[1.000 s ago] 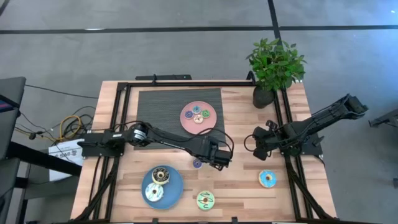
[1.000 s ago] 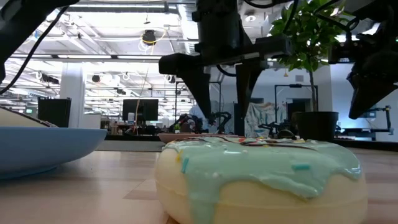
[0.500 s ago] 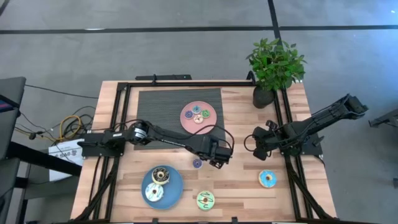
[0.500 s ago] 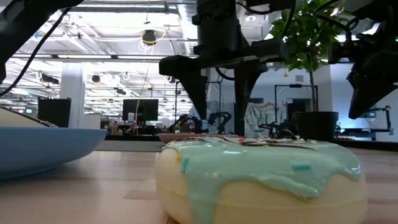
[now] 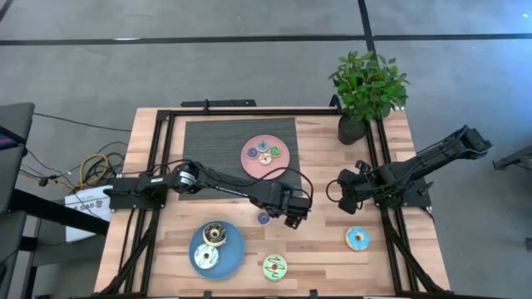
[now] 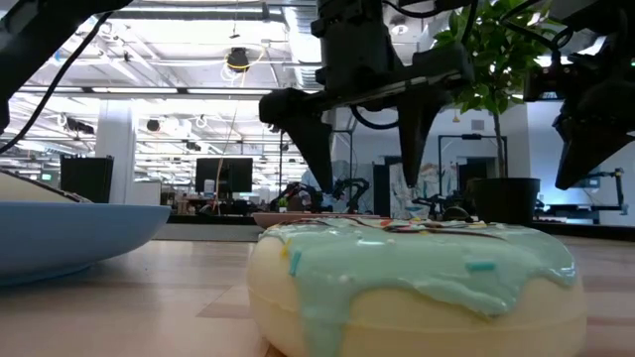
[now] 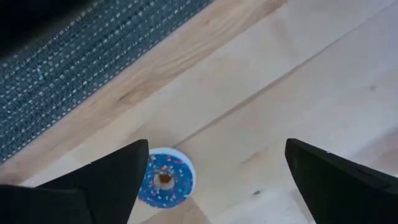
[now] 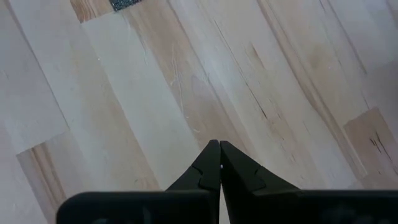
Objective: Pick & Place donuts
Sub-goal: Put the small blue donut on the pink plate
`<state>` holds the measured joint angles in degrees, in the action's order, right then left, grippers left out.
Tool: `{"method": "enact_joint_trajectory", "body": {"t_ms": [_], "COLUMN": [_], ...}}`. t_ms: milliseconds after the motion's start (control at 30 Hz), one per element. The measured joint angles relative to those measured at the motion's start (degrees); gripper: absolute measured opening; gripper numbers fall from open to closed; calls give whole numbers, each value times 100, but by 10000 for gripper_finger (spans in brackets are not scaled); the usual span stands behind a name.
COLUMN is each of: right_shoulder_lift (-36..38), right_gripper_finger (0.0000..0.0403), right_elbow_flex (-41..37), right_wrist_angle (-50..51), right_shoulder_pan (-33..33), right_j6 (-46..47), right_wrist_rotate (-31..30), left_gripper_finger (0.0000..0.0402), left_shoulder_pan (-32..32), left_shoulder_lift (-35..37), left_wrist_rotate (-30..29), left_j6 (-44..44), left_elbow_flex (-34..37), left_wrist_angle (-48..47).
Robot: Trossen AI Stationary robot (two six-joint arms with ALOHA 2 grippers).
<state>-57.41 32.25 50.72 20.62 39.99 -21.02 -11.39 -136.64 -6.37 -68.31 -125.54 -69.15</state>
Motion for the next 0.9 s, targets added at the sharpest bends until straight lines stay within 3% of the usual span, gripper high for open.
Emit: {"method": "enact_joint_trajectory", "body": {"t_ms": [667, 900], "right_shoulder_lift": [-1, 0], "right_gripper_finger": [0, 0], "right_elbow_flex": [0, 2], "right_wrist_angle": [-22, -24], "right_shoulder_pan": [-2, -2], "right_j6": [4, 4], "right_wrist_rotate": [-6, -6], "left_gripper_finger": [373, 373], "left_shoulder_pan": [2, 2], "left_shoulder_lift": [0, 0], "left_wrist_rotate": [-4, 291], "left_j6": [166, 271], "left_elbow_flex": [2, 2], "left_wrist_angle": [987, 971]}}
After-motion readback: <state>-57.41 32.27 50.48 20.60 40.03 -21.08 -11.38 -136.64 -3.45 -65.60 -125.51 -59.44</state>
